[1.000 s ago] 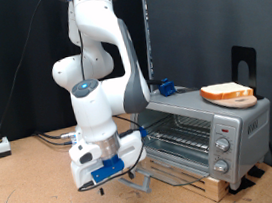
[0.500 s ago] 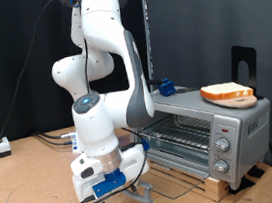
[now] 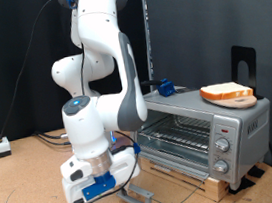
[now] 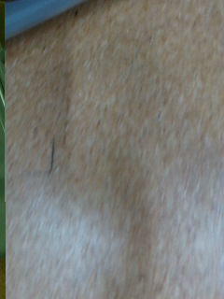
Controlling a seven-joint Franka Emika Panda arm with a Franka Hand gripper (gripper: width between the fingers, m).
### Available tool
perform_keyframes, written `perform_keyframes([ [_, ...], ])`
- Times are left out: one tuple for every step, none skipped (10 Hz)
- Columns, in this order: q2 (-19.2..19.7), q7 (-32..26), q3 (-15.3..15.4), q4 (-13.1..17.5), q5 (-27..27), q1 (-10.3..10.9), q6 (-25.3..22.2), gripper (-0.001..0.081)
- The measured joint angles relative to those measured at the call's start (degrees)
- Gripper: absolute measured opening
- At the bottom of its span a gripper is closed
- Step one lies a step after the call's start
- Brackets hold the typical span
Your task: Make a piece of toast with the oven
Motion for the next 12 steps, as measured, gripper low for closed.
perform_keyframes([
  [-0.5, -1.2, -1.1, -0.2, -0.9, -0.4, -0.7, 0.0809],
  [-1.5, -1.5, -2.5, -0.3, -2.8, -0.7, -2.7, 0.0809],
  [-2.9, -1.6, -3.9, -0.5, -5.0, -0.9, -4.9, 0.0809],
  [-4.6, -1.8, -4.8, -1.1, -6.3, -1.0, -6.4, 0.0809],
  [-4.6, -1.8, -4.6, -1.1, -6.3, -1.0, -6.4, 0.0809],
  [-4.8, -2.6, -4.4, -0.9, -5.3, -1.0, -8.4, 0.0809],
  [-6.1, -4.9, -4.2, -0.4, -3.4, -1.2, -13.2, 0.0809],
  [-8.0, -8.6, -4.2, 0.2, -1.4, -1.7, -18.7, 0.0809],
  [-10.0, -11.5, -4.3, 0.5, -0.6, -2.2, -23.5, 0.0809],
  [-11.8, -12.6, -4.5, 0.8, -0.4, -2.6, -28.3, 0.0809],
  [-13.6, -12.6, -4.6, 1.3, -0.3, -2.8, -32.7, 0.0809],
  [-15.3, -12.6, -4.7, 1.7, 0.0, -3.0, -36.0, 0.0809],
])
